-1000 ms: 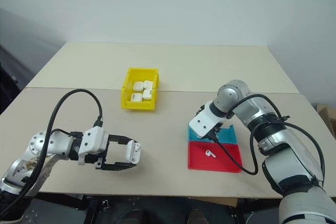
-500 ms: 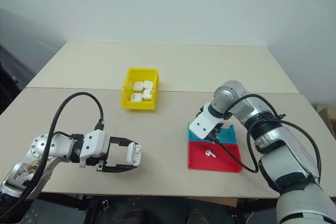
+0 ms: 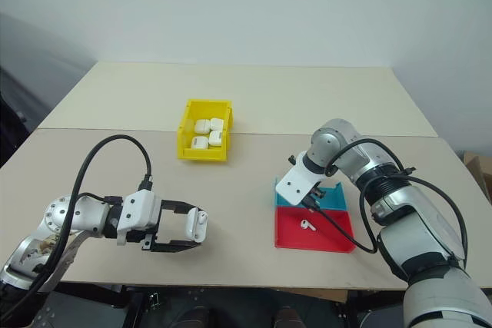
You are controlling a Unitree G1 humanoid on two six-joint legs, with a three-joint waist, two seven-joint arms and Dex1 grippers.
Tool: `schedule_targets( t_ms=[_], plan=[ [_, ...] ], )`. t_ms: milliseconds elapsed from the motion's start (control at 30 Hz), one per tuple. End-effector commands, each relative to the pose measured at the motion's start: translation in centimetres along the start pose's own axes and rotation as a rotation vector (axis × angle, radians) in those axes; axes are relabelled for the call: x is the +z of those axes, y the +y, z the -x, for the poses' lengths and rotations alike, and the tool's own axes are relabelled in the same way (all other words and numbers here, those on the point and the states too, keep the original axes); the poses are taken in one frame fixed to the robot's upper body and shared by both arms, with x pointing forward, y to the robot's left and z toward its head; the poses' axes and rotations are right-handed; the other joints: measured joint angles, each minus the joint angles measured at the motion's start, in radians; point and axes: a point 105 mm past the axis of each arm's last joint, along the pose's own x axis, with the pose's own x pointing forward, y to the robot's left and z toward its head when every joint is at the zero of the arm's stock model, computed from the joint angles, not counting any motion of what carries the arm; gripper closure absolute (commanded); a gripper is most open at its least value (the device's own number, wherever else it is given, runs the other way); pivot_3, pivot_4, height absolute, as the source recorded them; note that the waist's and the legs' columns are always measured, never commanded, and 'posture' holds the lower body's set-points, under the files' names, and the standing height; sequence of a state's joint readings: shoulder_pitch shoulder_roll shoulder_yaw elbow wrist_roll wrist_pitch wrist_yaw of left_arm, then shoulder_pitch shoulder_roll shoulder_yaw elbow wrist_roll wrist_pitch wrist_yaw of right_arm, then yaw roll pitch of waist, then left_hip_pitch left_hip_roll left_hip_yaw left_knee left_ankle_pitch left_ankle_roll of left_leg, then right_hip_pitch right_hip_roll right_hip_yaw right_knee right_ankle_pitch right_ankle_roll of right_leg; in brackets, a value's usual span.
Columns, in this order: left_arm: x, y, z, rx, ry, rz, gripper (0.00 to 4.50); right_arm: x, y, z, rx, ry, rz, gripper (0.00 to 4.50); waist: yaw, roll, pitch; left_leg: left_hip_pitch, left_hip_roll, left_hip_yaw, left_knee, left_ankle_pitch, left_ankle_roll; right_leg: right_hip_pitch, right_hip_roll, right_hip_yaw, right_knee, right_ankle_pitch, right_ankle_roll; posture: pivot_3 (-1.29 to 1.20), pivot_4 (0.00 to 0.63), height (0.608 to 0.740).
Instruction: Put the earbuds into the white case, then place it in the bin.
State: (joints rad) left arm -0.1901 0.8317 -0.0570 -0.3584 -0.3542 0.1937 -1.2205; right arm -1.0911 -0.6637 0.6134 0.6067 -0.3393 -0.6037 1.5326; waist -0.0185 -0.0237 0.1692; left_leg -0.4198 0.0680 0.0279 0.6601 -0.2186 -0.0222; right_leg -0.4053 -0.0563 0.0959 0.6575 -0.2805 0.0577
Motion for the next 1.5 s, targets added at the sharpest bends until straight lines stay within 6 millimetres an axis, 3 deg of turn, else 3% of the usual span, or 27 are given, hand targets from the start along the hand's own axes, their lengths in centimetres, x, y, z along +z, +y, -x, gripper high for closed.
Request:
schedule_targets(
  t_ms=[33, 533, 933, 1500],
  plan=[
    [1.01, 0.03, 0.09, 0.0, -0.008, -0.056, 1.74, 0.39, -0.28, 0.58, -0.003, 0.0, 0.036, 2.66, 0.0, 0.0, 0.0, 0.0, 0.0, 0.0, 0.0, 0.0, 0.0, 0.0, 0.0, 0.0, 0.0, 0.0, 0.0, 0.0, 0.15, 0.74],
    [0.89, 0.06, 0.03, 0.001, 0.001, -0.063, 1.74, 0.08, -0.15, 0.22, 0.046, 0.035, 0.0, 2.66, 0.0, 0.0, 0.0, 0.0, 0.0, 0.0, 0.0, 0.0, 0.0, 0.0, 0.0, 0.0, 0.0, 0.0, 0.0, 0.0, 0.15, 0.74],
    [0.62, 0.01, -0.1, 0.002, 0.015, -0.07, 1.74, 0.33, -1.05, 0.11, 0.059, 0.02, -0.129, 2.66, 0.0, 0.0, 0.0, 0.001, 0.0, 0.0, 0.0, 0.0, 0.0, 0.0, 0.0, 0.0, 0.001, 0.0, 0.0, 0.0, 0.15, 0.74],
    [0.46, -0.08, -0.17, -0.005, 0.024, -0.076, 1.74, -0.13, -0.41, -0.05, 0.107, 0.076, -0.248, 2.66, 0.001, 0.0, 0.0, 0.001, 0.0, 0.0, 0.0, 0.0, 0.0, 0.001, 0.0, 0.0, 0.001, 0.0, 0.0, 0.0, 0.15, 0.74]
  ],
)
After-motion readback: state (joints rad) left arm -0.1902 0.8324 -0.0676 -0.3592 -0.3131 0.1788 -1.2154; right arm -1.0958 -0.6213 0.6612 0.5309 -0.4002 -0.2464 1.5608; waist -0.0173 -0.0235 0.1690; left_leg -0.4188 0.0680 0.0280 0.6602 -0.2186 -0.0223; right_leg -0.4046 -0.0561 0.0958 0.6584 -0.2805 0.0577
